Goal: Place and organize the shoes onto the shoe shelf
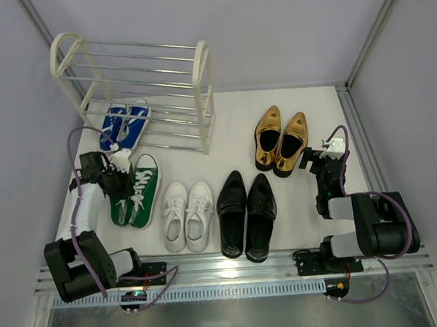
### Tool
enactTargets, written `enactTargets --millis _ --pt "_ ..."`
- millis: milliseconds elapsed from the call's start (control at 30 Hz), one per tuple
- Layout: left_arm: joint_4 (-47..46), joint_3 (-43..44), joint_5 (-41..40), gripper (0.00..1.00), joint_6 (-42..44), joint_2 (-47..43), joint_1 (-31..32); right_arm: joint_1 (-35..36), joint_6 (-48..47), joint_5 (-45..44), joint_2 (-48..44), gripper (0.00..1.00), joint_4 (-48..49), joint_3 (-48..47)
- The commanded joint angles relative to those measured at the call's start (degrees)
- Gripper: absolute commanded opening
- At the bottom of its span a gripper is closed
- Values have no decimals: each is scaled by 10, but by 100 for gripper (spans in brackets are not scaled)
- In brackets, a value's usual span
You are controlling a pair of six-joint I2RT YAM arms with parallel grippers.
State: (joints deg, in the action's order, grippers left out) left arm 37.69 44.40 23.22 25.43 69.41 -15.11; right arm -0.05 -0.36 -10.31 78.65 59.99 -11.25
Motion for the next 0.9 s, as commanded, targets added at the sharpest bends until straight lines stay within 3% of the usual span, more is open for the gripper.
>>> enactTargets --millis 0,233,867 --pt "-127 24 71 0 -39 -9 15 1 -3 1 -4 97 43 -4" --pt "-155 46 88 0 -24 23 60 1 -3 1 -4 97 43 -3" --pt "-167 317 17 0 -64 267 174 1 -3 0 -5 97 43 -3"
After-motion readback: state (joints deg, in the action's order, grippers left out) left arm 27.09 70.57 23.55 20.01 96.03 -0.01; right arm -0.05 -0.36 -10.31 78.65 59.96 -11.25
